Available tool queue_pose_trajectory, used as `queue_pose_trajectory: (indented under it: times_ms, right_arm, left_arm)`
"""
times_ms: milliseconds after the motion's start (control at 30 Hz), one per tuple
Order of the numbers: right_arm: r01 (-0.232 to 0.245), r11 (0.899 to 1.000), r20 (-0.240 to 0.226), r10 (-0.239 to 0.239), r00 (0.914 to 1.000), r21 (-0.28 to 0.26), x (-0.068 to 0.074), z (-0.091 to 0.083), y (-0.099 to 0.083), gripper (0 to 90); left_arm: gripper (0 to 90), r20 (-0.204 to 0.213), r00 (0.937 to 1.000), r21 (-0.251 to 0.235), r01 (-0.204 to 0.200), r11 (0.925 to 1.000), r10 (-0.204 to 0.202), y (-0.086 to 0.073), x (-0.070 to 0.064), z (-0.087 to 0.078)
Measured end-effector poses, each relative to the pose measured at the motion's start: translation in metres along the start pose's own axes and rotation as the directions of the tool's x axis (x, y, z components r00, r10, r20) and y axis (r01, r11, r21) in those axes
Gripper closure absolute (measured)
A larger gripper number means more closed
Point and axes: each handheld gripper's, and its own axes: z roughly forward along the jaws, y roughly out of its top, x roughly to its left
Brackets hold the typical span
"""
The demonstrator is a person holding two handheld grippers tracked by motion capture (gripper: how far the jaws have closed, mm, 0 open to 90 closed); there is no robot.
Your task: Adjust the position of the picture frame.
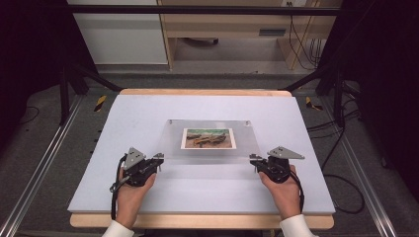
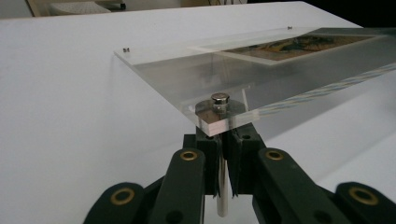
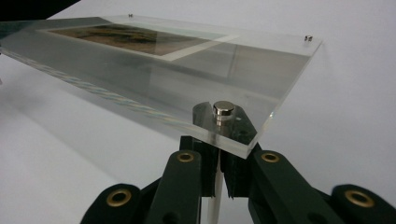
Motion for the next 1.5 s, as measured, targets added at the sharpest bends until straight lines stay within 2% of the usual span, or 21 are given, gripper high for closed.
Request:
queue_pose_trajectory:
  times_ms: [433, 1033, 1500]
  right_arm:
    - [0.011, 0.999, 0.001, -0.011, 0.9999, 0.042, 0.000, 0.003, -0.009, 84.7]
    - [0.020, 0.999, 0.015, -0.020, 0.9997, 0.051, 0.000, 0.005, -0.012, 84.8]
    - [0.026, 0.997, 0.021, -0.028, 0.9994, 0.077, 0.000, 0.007, -0.014, 84.8]
  left_arm:
    - [83.9, -0.014, 0.9999, 0.035, 0.005, 0.9994, -0.005, -0.009, -0.003, 0.002]
    - [84.0, -0.019, 0.9998, 0.053, 0.003, 0.9986, -0.002, -0.012, -0.004, 0.004]
    - [84.1, -0.027, 0.9996, 0.079, -0.002, 0.9969, 0.004, -0.016, -0.005, 0.007]
